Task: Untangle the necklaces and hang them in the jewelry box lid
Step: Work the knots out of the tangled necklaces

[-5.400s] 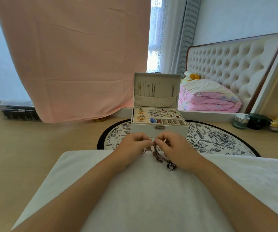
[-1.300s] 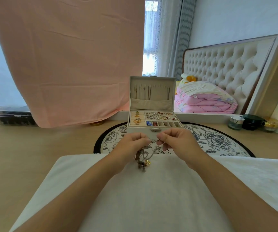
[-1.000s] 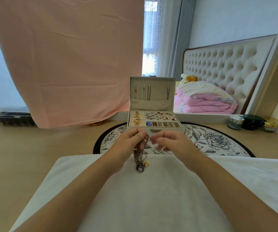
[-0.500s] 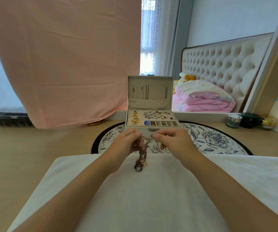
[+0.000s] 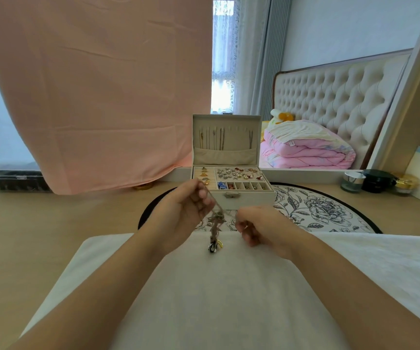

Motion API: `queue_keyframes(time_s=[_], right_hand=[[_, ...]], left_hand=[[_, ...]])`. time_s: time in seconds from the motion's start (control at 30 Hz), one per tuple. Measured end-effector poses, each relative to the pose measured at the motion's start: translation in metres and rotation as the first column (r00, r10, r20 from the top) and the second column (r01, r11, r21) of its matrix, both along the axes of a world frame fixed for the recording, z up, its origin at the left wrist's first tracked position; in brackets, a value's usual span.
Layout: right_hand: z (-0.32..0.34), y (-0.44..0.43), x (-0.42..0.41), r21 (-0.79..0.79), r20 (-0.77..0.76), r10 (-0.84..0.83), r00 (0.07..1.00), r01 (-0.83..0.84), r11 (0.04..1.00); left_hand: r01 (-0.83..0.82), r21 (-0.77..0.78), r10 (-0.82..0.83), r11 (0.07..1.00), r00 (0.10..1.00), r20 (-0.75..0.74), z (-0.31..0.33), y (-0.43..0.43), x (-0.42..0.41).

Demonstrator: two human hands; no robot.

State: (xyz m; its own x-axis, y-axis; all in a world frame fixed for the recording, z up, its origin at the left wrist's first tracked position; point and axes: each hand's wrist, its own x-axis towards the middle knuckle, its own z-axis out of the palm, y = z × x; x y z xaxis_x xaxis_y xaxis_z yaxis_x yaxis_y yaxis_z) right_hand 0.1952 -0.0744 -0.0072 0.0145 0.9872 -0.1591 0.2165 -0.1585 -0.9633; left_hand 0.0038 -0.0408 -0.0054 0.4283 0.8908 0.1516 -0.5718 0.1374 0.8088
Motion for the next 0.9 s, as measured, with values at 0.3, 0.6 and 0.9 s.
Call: queue_keyframes(time_s=[0.3, 0.6, 0.9], right_hand=[[-0.004, 0.008, 0.011, 0.029, 0.264, -0.195, 0.945, 0.194, 0.980], [-0.007, 0.011, 0.024, 0.101, 0.635, -0.231, 0.737, 0.218, 0.971], [0.007, 0.005, 0.015, -0.024, -0.578, -0.133, 0.805, 0.146, 0.989]], left_hand=[[0.061, 0.044, -0.038, 0.997, 0.915, -0.402, 0.007, 0.003, -0.018], [0.056, -0.054, -0.062, 0.997, 0.992, -0.113, 0.013, 0.002, -0.020], [-0.041, -0.021, 0.032, 0.999, 0.940, -0.338, 0.003, 0.005, -0.017]])
